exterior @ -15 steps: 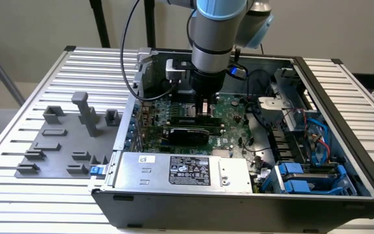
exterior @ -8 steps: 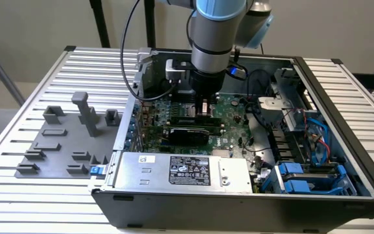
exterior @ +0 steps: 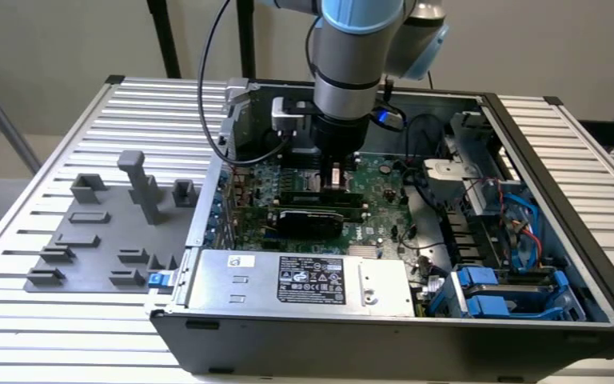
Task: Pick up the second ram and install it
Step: 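Insert the second ram into the second slot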
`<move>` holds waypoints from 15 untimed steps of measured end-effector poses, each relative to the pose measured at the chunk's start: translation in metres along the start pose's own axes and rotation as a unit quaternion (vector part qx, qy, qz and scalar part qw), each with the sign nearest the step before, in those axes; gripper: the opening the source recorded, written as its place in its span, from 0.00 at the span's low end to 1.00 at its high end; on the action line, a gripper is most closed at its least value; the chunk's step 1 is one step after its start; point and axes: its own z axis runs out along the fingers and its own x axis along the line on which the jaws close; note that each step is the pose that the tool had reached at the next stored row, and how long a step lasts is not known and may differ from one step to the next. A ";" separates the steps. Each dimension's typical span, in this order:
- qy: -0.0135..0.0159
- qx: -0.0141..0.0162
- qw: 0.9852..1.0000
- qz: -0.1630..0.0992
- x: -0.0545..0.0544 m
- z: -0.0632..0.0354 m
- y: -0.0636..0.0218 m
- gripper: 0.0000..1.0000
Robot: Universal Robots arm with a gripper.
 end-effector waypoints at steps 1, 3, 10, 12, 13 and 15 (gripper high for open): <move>0.001 0.000 1.000 0.000 0.000 0.0003 0.0000 0.13; 0.002 0.000 1.000 0.000 0.000 0.0010 0.0000 0.13; 0.003 0.000 1.000 0.000 0.000 0.0032 0.0002 0.13; 0.003 0.000 1.000 0.000 0.000 0.0033 0.0005 0.13; 0.003 0.000 1.000 0.001 0.000 0.0035 0.0008 0.13; 0.004 0.000 1.000 0.002 0.000 0.0038 0.0011 0.13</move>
